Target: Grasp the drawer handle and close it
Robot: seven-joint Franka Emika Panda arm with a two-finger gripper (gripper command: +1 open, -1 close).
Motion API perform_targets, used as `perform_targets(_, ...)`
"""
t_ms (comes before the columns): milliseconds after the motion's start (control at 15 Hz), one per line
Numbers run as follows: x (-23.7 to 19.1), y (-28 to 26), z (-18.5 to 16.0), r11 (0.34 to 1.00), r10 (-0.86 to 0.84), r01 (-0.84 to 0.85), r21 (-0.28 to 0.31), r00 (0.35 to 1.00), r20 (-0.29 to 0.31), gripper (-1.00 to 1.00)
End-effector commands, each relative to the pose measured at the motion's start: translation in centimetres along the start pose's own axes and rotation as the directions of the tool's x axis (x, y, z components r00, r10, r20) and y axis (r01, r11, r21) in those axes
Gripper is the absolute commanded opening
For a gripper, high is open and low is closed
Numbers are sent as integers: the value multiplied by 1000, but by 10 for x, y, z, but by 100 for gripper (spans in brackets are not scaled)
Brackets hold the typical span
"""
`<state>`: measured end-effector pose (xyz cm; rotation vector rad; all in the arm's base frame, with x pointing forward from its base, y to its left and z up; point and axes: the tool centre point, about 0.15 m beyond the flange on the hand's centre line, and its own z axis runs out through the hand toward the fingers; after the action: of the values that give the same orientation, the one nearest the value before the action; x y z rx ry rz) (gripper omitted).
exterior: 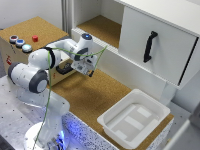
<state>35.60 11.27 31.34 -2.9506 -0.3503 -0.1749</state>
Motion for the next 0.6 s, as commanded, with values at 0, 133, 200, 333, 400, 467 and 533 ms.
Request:
perform_targets(0, 19, -57, 25, 998, 23, -24, -66, 1000, -11, -100)
perform_targets(133, 20, -78, 26, 996, 27, -29, -79, 999, -21, -100)
perform_targets(200, 21, -89, 26, 997, 21, -23, -69, 1000, -23, -100)
perform_targets(333, 22, -108, 25, 999, 3, -5, -52, 999, -37, -100)
perform_targets(400, 24, -117, 25, 999, -7, 5, -35, 999, -39, -100)
perform_targets(467, 27, -128, 25, 1000, -21, 19, -24, 999, -45, -100)
perform_targets(533, 29, -135, 25, 1000, -25, 25, -11, 998, -51, -100)
